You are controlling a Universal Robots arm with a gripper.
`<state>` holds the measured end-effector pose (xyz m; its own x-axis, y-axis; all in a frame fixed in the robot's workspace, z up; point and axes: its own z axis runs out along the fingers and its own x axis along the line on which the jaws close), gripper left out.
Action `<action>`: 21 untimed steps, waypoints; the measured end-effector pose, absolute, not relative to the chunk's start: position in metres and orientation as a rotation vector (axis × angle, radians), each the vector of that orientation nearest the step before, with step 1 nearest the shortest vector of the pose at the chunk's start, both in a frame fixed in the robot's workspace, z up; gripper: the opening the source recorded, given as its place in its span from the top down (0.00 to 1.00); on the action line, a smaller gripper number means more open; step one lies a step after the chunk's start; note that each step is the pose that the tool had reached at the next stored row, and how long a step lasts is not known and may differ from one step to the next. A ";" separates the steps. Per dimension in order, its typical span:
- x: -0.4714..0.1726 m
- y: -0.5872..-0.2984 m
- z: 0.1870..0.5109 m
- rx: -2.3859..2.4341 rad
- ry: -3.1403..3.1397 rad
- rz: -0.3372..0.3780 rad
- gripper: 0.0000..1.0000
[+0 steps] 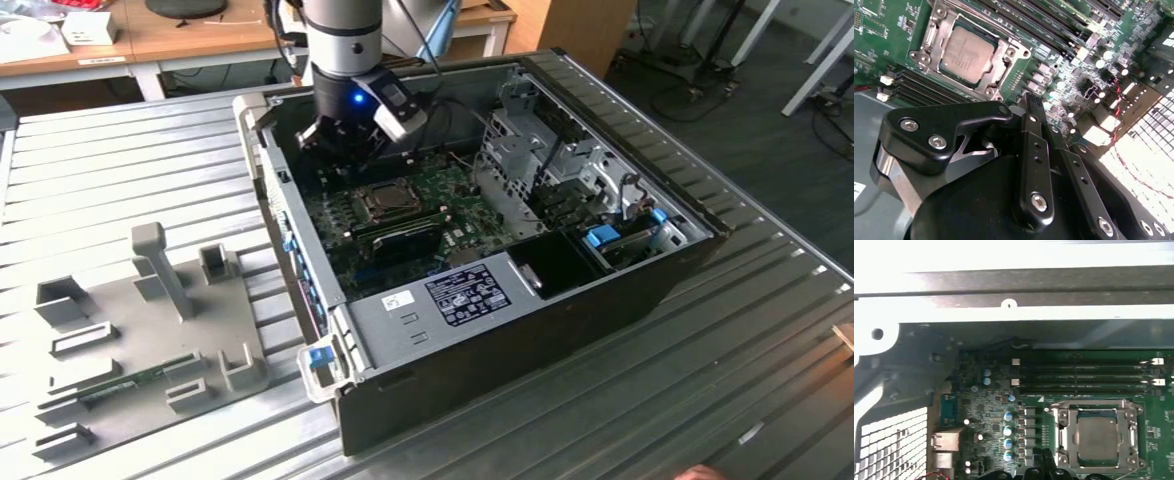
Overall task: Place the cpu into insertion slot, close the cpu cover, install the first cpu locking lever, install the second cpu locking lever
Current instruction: 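Install the first cpu locking lever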
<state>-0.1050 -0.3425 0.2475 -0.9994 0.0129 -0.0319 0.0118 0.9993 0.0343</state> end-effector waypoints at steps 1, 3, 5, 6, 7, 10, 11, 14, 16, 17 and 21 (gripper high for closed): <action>-0.105 -0.343 0.248 0.019 3.109 0.053 0.90; -0.105 -0.343 0.248 0.019 3.109 0.058 0.90; -0.105 -0.343 0.248 0.019 3.107 0.093 0.90; -0.105 -0.343 0.248 0.020 3.106 0.114 0.90; -0.105 -0.343 0.248 0.020 3.105 0.136 0.90; -0.106 -0.343 0.248 0.021 3.104 0.155 0.90; -0.106 -0.342 0.248 0.021 3.104 0.158 0.90; -0.109 -0.340 0.248 0.021 3.104 0.161 0.90; -0.111 -0.339 0.247 0.021 3.104 0.163 0.90; -0.112 -0.337 0.247 0.021 3.104 0.163 0.90; -0.115 -0.334 0.247 0.021 3.104 0.166 0.90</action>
<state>-0.1147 -0.3338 0.2474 -0.9994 0.0151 -0.0325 0.0115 0.9942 0.1067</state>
